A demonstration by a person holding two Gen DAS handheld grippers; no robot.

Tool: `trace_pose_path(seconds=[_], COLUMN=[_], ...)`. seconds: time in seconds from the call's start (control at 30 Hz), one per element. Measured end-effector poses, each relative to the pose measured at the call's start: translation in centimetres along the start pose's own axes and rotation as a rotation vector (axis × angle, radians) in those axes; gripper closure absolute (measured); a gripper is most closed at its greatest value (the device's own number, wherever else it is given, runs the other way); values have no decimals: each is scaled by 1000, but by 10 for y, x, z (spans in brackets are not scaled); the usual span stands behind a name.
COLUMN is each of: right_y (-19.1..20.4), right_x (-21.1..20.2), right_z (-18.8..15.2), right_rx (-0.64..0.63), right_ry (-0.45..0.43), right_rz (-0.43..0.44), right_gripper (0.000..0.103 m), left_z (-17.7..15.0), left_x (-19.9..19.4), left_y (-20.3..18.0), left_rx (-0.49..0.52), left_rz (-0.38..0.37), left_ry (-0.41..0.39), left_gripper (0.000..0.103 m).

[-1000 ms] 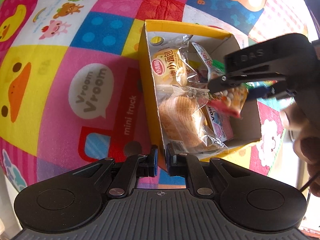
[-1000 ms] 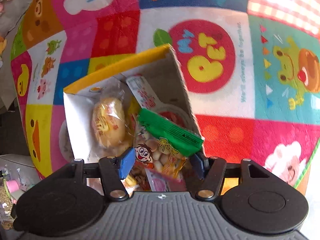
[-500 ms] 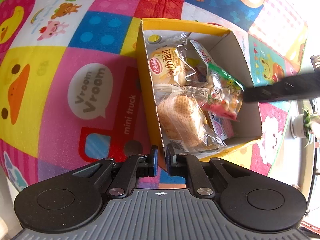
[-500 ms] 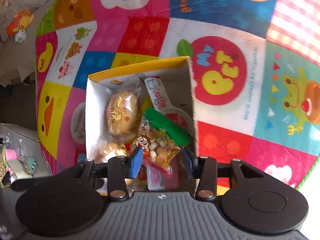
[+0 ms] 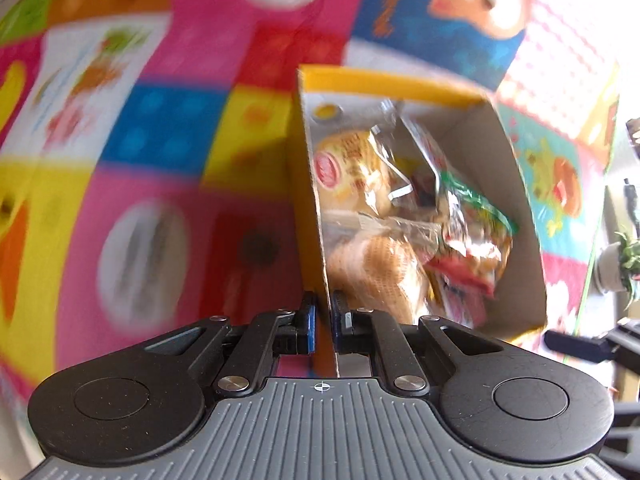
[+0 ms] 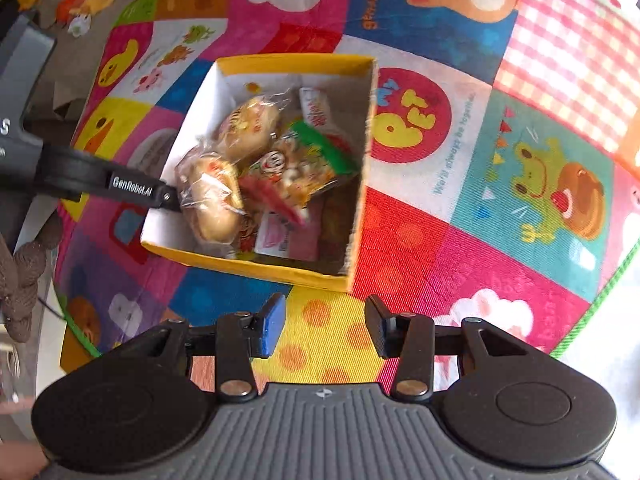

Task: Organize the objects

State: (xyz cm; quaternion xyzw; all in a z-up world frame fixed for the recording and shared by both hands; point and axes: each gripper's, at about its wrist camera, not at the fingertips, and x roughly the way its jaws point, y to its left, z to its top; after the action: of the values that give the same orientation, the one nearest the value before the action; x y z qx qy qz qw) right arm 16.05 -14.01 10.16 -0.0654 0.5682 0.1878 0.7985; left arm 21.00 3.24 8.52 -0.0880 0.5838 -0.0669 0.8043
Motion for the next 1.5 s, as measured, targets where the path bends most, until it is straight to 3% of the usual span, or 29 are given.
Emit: trace_pose_path(seconds=[0.13, 0.3, 0.4, 0.47, 0.57, 0.7, 0.77, 0.83, 0.93, 1.03, 1.13, 1.27, 1.37, 1.5], right_y=[-13, -35, -34, -43, -62, -58, -42, -26, -7, -14, -27, -22, -21, -19], right_x=[12, 24, 30, 36, 36, 11, 11, 22, 47, 51, 50, 57, 58, 56], right_z=[21, 59, 71, 78, 80, 57, 44, 31, 24, 30, 40, 41, 36, 32], right_rx=[35, 99, 56, 79, 183, 199, 135, 58, 2, 101, 171, 96, 111, 117], right_ry=[-119, -256, -344, -376, -377, -402, -355, -330, -282, -292, -293, -310, -313, -317], right_rz=[-7, 11, -58, -99, -105, -64, -53, -16, -94, -150, -134, -200, -221, -274], right_gripper=[56, 56, 56, 56, 56, 52, 51, 49, 49, 49, 49, 49, 48, 37], left_z=[54, 93, 94, 90, 84, 74, 71, 67, 65, 68, 72, 76, 76, 69], left_x=[9, 26, 34, 36, 38, 46, 51, 52, 52, 52, 54, 55, 57, 54], left_y=[-5, 3, 13, 20, 35, 50, 49, 50, 50, 49, 49, 48, 48, 45], left_rx=[99, 163, 194, 216, 127, -24, -14, 17, -18, 70, 96, 125, 140, 147], left_rz=[32, 105, 119, 148, 157, 106, 104, 92, 99, 101, 106, 96, 87, 85], left_ry=[-113, -141, -140, -173, -203, -172, -149, -191, -183, -187, -205, -216, -222, -257], left_gripper=[93, 84, 60, 31, 14, 11, 10, 9, 9, 8, 8, 8, 7, 9])
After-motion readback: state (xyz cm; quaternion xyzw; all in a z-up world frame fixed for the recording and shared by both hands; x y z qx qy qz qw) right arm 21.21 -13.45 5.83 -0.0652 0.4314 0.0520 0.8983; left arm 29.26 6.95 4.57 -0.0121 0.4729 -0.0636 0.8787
